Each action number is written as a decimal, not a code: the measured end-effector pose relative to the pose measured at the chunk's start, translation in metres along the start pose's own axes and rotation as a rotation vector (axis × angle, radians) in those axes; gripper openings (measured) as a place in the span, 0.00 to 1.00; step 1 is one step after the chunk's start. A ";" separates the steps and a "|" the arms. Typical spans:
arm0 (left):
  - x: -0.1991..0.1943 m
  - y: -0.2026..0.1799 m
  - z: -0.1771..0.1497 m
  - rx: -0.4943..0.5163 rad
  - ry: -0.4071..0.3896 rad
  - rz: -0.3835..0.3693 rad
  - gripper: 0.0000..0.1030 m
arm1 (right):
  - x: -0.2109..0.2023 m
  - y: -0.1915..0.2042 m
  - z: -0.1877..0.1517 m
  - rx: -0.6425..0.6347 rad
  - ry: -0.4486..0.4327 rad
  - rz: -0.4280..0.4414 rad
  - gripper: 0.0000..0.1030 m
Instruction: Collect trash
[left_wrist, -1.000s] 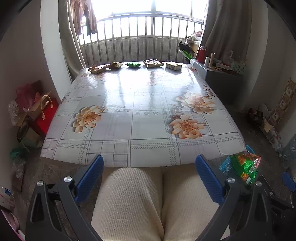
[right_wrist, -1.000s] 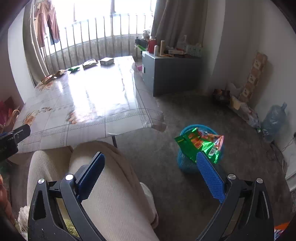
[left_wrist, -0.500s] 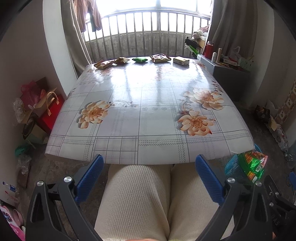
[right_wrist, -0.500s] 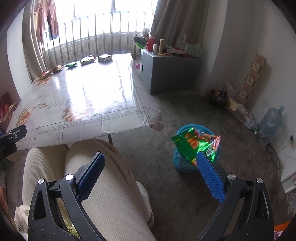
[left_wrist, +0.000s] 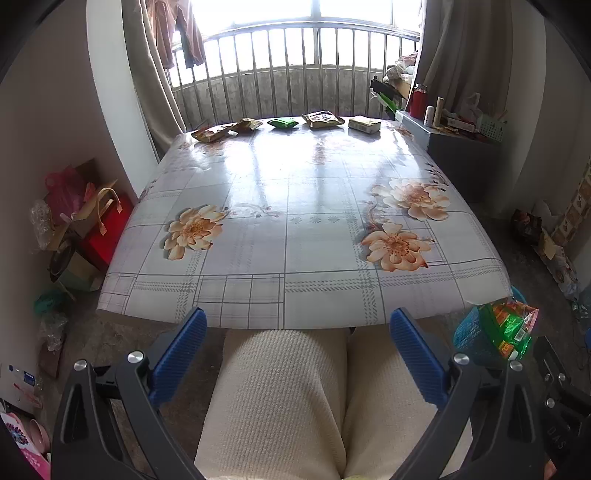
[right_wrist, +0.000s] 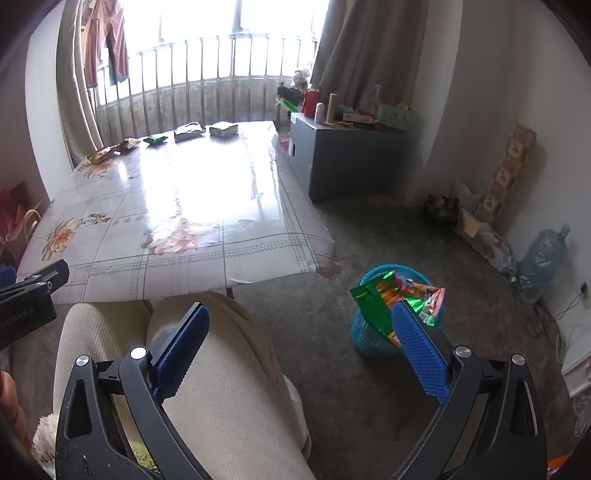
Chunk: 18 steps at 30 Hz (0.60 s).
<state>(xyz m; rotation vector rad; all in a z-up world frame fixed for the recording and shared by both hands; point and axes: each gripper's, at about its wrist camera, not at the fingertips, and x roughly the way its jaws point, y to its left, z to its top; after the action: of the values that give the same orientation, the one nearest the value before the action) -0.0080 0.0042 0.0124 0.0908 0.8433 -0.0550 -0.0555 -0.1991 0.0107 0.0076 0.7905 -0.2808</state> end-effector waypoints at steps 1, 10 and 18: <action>0.000 0.001 0.000 0.000 0.001 0.001 0.94 | 0.000 0.000 0.000 -0.002 -0.002 -0.002 0.92; 0.001 0.003 0.000 0.000 0.003 0.004 0.94 | -0.002 -0.001 -0.001 0.006 -0.007 -0.007 0.92; 0.000 0.004 -0.001 0.005 0.004 0.003 0.94 | -0.004 -0.003 0.000 0.016 -0.011 -0.007 0.92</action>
<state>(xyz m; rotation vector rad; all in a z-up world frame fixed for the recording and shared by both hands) -0.0081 0.0086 0.0116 0.0969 0.8472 -0.0537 -0.0589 -0.2012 0.0139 0.0181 0.7770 -0.2939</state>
